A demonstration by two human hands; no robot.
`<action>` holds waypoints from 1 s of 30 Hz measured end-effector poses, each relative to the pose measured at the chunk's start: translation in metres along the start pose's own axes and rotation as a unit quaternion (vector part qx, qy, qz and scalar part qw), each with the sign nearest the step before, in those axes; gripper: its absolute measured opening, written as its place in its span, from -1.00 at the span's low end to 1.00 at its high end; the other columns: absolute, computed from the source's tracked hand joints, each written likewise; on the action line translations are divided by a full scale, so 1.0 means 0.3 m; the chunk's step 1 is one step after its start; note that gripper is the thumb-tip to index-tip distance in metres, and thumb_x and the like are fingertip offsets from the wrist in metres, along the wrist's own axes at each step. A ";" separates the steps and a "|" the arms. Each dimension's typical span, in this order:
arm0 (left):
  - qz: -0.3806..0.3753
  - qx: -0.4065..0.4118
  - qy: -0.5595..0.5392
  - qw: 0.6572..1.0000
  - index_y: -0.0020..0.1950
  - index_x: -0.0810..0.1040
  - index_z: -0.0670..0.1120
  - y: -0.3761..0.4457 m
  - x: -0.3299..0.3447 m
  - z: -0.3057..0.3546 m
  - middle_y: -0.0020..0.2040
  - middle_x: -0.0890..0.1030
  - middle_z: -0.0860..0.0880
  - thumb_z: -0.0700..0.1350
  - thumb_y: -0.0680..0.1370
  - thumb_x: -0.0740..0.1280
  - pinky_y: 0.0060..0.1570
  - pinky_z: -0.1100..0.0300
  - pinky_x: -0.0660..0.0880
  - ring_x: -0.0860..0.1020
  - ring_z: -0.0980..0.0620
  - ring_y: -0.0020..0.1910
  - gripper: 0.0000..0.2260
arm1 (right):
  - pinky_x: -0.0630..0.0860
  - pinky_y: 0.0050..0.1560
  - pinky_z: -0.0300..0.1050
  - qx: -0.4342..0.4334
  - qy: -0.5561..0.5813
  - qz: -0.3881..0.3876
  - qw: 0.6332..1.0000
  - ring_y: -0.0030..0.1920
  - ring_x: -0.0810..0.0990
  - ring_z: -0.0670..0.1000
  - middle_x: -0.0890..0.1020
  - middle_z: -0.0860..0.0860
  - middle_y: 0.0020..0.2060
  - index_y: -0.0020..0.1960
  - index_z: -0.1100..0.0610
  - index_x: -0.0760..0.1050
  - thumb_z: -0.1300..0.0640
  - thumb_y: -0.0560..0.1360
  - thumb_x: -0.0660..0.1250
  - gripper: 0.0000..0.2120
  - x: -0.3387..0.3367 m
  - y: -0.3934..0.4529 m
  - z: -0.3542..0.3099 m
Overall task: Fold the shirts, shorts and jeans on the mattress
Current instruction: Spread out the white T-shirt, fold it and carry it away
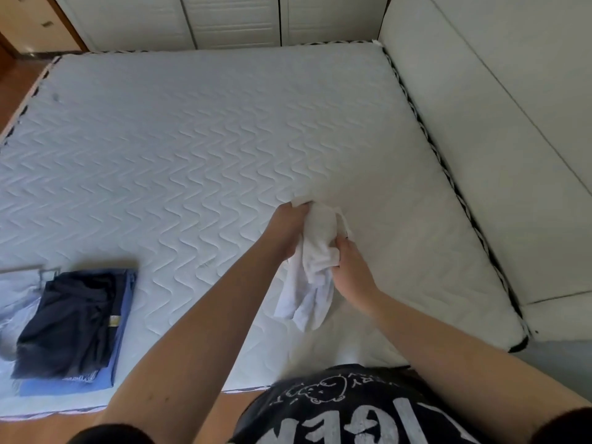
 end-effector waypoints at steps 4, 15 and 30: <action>0.011 0.015 -0.001 1.000 0.17 0.60 -0.14 0.007 -0.021 0.019 0.07 0.66 -0.10 -0.07 0.59 0.32 0.09 0.08 0.54 0.63 -0.06 0.06 -0.77 | 0.45 -0.20 -0.15 0.025 0.036 0.004 0.999 -0.12 0.60 0.10 0.63 0.04 -0.15 -0.01 0.06 0.52 0.34 0.47 0.17 -0.74 -0.120 0.047 -0.040; -0.017 0.000 0.094 0.995 0.24 0.56 -0.14 -0.019 0.015 -0.064 0.16 0.63 -0.14 0.15 0.61 0.23 0.27 -0.13 0.48 0.58 -0.15 0.17 -0.59 | 0.61 0.03 0.18 0.015 0.138 0.008 0.990 -0.08 0.67 0.21 0.68 0.20 -0.13 -0.01 0.24 0.62 0.38 0.49 0.23 -0.79 -0.339 0.105 -0.207; 0.031 0.272 0.254 0.928 0.45 0.31 0.08 -0.149 0.102 0.047 0.29 0.50 0.15 0.03 0.51 0.42 0.10 0.26 0.43 0.47 0.13 0.24 -0.45 | 0.58 -0.22 -0.15 -0.074 0.056 0.069 0.993 -0.27 0.64 -0.01 0.65 -0.02 -0.32 -0.14 0.10 0.56 0.23 0.47 0.29 -0.91 -0.460 0.137 -0.354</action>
Point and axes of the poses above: each hand's wrist, its own y-axis towards the middle knuckle, its own x-axis out of the palm, z = x × y, the point moved 4 cm from there along y, towards the middle knuckle
